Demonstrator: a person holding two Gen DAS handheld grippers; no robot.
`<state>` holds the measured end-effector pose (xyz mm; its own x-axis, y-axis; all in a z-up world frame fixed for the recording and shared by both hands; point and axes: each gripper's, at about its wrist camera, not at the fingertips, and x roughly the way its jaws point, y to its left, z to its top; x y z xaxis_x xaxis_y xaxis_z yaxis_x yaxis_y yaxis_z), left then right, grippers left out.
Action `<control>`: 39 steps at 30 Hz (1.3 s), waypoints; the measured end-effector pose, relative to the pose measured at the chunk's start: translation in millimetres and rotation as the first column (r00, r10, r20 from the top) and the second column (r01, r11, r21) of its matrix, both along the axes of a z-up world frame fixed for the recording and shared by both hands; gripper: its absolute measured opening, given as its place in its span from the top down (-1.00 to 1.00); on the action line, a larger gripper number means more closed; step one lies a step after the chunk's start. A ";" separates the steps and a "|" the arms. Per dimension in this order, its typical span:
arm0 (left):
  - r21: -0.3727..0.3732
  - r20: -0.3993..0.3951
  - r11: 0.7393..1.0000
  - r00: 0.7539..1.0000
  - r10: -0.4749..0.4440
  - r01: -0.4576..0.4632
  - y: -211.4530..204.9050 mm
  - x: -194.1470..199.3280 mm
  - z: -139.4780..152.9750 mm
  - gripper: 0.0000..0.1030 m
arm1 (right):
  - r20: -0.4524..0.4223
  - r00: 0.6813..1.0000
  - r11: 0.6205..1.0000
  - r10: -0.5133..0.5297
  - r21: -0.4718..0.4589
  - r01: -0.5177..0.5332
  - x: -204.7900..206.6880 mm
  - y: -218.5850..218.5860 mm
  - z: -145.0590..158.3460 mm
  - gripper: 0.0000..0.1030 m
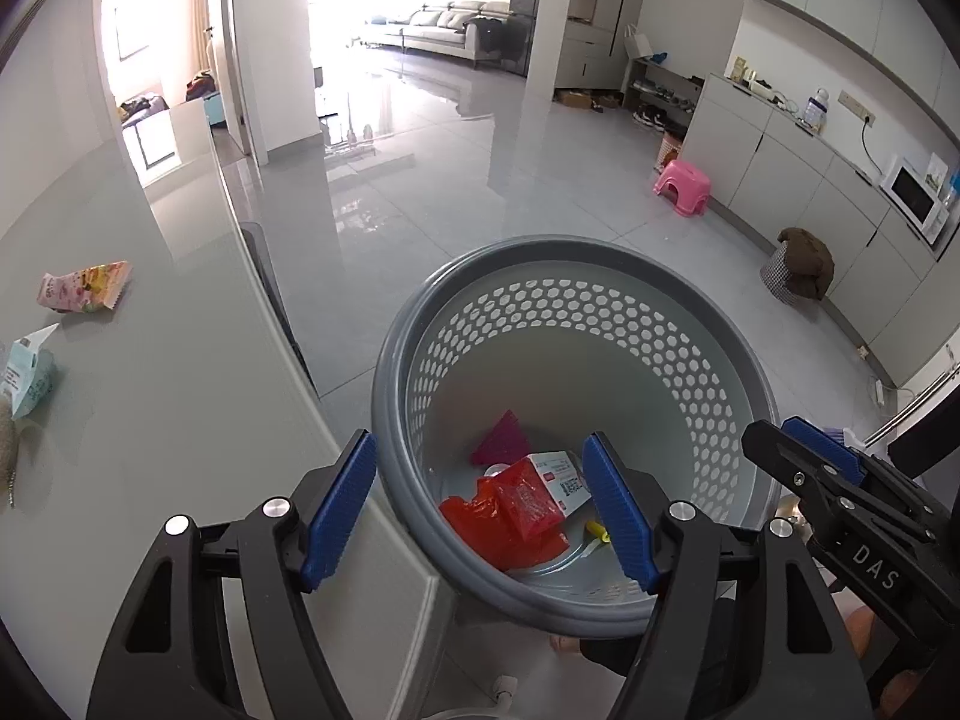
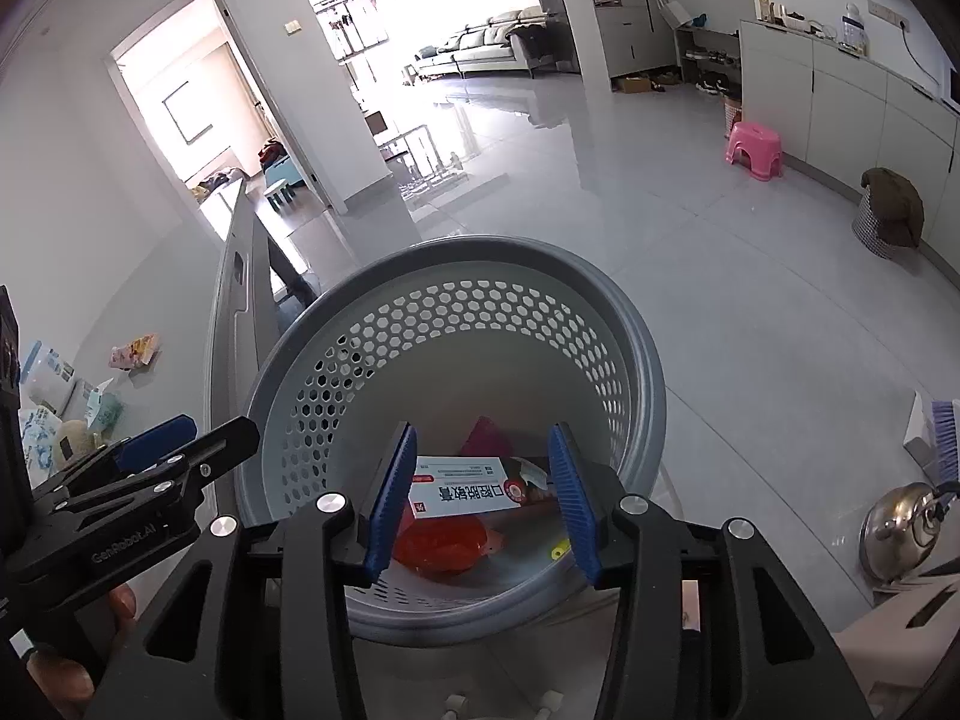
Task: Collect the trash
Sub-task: 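Open both grippers to drop the dart and shuttlecock into the basket, then move both open grippers back over the table toward the beige ball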
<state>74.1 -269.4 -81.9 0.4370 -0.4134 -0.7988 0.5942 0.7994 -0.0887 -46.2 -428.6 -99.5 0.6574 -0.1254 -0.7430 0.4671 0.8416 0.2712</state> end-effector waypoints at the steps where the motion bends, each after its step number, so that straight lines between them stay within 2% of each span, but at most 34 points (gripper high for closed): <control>1: -0.001 0.002 1.000 1.000 0.002 -0.002 1.9 -0.9 1.4 -0.37 | 0.001 1.000 1.000 0.001 -0.001 -0.001 -0.5 1.5 0.8 0.12; 14: -0.031 0.035 0.999 0.999 0.034 -0.033 39.7 -9.0 17.7 -0.48 | 0.032 0.998 0.998 0.051 -0.034 -0.049 1.5 34.5 19.7 -0.10; 18: -0.044 0.042 0.998 0.997 0.057 -0.055 54.9 -9.4 23.2 -0.53 | 0.043 0.996 0.996 0.074 -0.049 -0.072 3.3 46.1 25.9 -0.26; 25: -0.053 0.061 0.992 0.991 0.116 -0.113 88.5 -8.4 29.0 -0.56 | 0.053 0.990 0.990 0.127 -0.060 -0.124 15.6 73.3 33.0 -0.35; 31: -0.059 0.080 0.981 0.979 0.187 -0.182 128.9 -2.5 37.1 -0.57 | 0.062 0.979 0.979 0.196 -0.067 -0.192 34.2 101.6 37.8 -0.40; 39: -0.062 0.102 0.951 0.946 0.309 -0.304 187.0 1.1 44.4 -0.59 | 0.067 0.951 0.952 0.303 -0.075 -0.298 57.3 145.5 41.8 -0.41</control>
